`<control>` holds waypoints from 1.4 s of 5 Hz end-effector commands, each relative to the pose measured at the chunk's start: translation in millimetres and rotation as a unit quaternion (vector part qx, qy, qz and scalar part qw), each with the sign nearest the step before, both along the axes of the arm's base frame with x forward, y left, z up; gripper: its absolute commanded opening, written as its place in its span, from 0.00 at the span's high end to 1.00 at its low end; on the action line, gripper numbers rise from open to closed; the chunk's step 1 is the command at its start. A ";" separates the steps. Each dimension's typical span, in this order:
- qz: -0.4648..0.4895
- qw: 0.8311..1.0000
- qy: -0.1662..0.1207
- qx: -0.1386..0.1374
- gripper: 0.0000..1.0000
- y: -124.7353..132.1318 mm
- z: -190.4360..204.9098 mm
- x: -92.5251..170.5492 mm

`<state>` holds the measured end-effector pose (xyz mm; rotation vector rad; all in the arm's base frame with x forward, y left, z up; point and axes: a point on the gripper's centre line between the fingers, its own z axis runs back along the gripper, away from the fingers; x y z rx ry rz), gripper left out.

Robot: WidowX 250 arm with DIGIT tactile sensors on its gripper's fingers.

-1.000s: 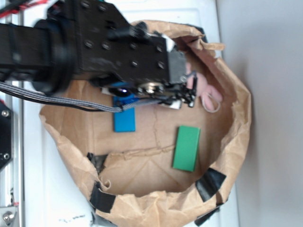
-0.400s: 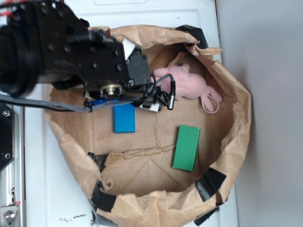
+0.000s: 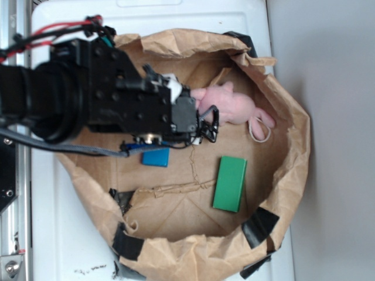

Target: Grab the blue block.

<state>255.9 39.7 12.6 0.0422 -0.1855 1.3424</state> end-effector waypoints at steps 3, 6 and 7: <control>0.020 0.999 0.008 -0.049 1.00 -17.2 67.8 -0.3; -0.017 0.998 -0.019 -0.066 1.00 -24.5 119.9 -6.2; -0.043 0.993 -0.108 0.011 0.38 -22.9 132.0 -9.9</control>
